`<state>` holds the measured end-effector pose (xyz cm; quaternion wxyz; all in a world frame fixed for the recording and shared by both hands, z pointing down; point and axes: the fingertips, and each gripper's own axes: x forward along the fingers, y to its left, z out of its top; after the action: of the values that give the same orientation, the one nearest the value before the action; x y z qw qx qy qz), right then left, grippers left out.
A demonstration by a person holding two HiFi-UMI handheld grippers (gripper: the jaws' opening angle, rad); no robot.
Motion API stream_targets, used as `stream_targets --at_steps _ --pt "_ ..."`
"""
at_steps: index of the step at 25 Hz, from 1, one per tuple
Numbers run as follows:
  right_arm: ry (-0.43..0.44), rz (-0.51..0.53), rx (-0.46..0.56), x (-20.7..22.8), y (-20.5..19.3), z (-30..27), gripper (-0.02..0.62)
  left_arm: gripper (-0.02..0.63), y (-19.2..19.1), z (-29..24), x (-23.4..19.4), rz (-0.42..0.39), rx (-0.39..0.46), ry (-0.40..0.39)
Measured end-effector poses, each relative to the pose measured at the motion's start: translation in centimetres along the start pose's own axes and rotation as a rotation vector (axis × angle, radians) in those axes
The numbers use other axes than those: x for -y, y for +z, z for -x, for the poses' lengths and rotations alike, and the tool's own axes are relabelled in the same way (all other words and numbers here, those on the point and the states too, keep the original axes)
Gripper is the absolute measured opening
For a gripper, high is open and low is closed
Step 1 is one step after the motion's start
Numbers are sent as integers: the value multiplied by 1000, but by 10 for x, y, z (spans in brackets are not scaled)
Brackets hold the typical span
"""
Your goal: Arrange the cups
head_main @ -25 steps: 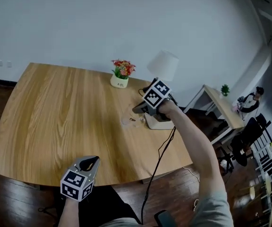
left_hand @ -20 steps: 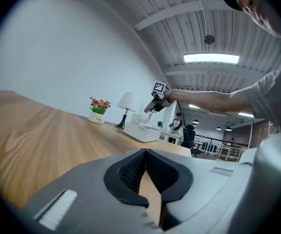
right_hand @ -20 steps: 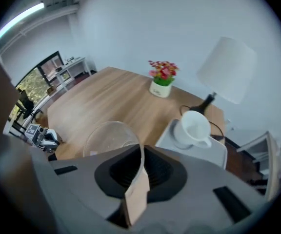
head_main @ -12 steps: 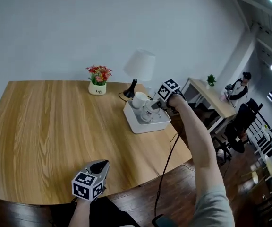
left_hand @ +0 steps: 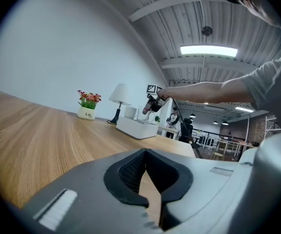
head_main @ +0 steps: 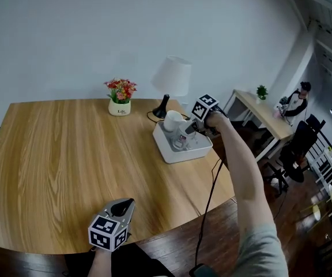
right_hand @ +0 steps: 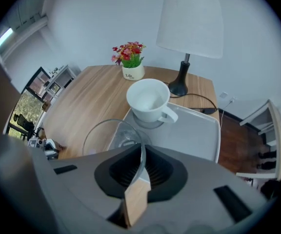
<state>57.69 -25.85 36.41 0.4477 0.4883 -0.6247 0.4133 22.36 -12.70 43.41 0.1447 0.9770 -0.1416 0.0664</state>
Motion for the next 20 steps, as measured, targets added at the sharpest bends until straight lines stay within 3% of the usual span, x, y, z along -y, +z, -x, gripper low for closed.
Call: stream_targets --at_steps 3,12,14,16,18,20 --pt "-53 66 13 2 2 2 61 9 0 0 1 0 0 -2" --pt "-99 169 171 -10 15 59 61 9 -4 -3 3 -43 -22 16" --pt "-97 224 301 -36 29 88 57 9 -3 -4 2 -42 -22 17" --pt "-65 305 505 -84 47 119 57 9 -2 -5 3 -48 -25 17" --pt "5 394 732 -149 58 141 57 9 -3 -5 3 -47 -28 11" --pt "127 457 926 -223 52 147 57 9 -1 -4 5 -28 -14 -8"
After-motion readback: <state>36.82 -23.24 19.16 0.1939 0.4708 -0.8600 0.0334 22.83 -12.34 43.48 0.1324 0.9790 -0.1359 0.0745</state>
